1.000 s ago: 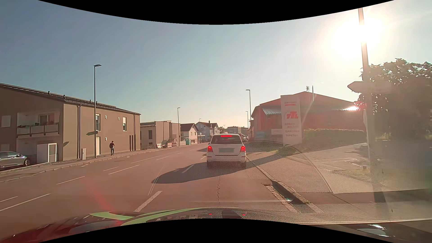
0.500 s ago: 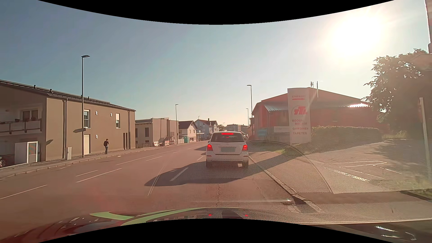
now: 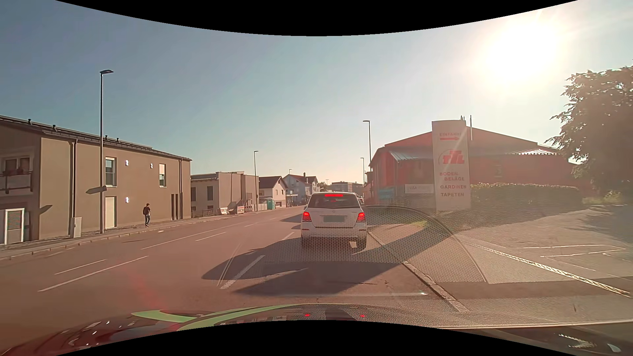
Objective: Follow the waypoints while adhering to traffic rules and regulations
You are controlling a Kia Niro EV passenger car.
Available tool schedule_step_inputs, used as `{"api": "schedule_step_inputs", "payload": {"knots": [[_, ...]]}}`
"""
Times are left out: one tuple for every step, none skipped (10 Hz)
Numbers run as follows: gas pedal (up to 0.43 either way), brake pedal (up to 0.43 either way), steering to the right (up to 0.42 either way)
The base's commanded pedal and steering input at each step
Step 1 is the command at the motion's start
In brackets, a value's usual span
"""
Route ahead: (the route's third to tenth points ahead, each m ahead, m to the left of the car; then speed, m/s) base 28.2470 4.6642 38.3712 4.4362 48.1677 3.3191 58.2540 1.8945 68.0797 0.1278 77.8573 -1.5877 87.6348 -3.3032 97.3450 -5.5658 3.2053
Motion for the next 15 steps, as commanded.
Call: {"api": "schedule_step_inputs", "payload": {"knots": [[0.0,0.207,0.005],[0.0,0.213,0.005],[0.0,0.213,0.005],[0.0,0.213,0.004],[0.0,0.195,0.005],[0.0,0.171,0.005],[0.0,0.165,0.004],[0.0,0.159,0.004],[0.0,0.159,0.004],[0.0,0.159,0.004],[0.0,0.177,0.004],[0.0,0.183,0.004],[0.0,0.183,0.004],[0.0,0.189,0.004],[0.0,0.189,0.004]]}}
